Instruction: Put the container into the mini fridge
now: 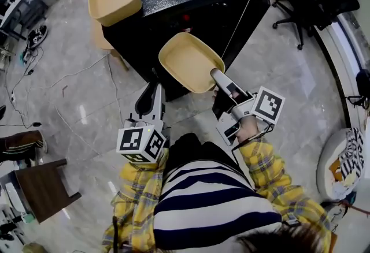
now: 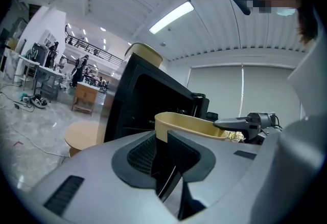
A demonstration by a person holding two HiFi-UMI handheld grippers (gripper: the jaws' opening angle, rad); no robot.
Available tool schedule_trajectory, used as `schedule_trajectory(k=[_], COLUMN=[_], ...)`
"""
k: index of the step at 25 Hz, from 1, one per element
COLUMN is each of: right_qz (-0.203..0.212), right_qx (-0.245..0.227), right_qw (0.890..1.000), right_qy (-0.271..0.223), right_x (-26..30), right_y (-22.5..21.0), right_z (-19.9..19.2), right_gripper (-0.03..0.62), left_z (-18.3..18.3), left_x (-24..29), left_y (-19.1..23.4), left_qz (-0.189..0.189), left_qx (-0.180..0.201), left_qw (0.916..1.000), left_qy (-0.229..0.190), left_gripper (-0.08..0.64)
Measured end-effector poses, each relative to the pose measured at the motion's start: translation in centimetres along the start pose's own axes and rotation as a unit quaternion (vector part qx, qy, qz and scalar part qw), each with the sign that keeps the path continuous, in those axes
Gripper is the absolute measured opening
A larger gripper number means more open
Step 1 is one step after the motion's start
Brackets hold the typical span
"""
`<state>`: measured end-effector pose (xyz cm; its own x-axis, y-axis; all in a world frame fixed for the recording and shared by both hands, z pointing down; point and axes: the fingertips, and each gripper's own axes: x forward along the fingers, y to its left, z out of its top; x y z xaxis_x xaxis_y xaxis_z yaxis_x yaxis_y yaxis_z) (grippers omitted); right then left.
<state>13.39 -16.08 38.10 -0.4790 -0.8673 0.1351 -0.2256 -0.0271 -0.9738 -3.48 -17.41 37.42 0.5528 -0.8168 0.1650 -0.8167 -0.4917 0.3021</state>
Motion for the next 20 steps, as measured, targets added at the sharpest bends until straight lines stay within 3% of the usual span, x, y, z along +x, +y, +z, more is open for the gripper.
schedule_trajectory(k=[10,20], right_qz=[0.047,0.039], right_qx=[0.005,0.028], right_qw=[0.999,0.999], right_qy=[0.008,-0.022], right_x=[5.1,7.4], right_y=[0.7,-0.1], right_z=[2.3,2.6], right_gripper=[0.218,0.218], left_z=[-0.9,-1.5], left_x=[-0.5,-1.5], left_y=[-0.2,-0.4], left_qz=[0.051,0.082], left_qx=[0.001,-0.004], left_qw=[0.9984,0.9963], left_qy=[-0.023,-0.027], left_gripper=[0.078,0.078])
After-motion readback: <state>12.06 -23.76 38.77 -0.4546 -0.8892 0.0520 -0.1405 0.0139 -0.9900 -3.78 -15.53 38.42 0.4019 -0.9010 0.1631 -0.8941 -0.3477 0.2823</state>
